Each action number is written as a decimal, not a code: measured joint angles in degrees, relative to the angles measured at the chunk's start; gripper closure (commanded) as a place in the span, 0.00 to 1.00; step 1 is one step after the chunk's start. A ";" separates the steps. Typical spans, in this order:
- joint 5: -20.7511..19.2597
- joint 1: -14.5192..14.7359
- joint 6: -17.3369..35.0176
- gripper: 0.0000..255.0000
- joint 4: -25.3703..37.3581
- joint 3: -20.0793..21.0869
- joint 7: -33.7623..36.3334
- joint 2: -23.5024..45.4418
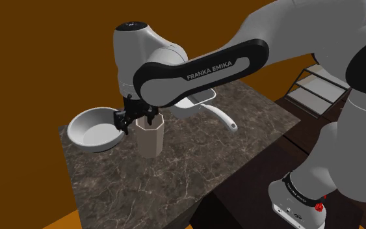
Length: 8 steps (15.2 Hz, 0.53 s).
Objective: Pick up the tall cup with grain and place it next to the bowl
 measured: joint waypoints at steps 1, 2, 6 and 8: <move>0.00 0.00 0.00 0.00 0.01 0.00 0.00 0.01; 0.07 0.00 -0.77 0.00 0.60 0.03 -0.05 -0.19; 0.59 -0.08 -5.29 0.00 3.47 0.24 -0.37 -1.94; 0.69 -0.12 -6.01 0.00 3.86 0.27 -0.46 -2.25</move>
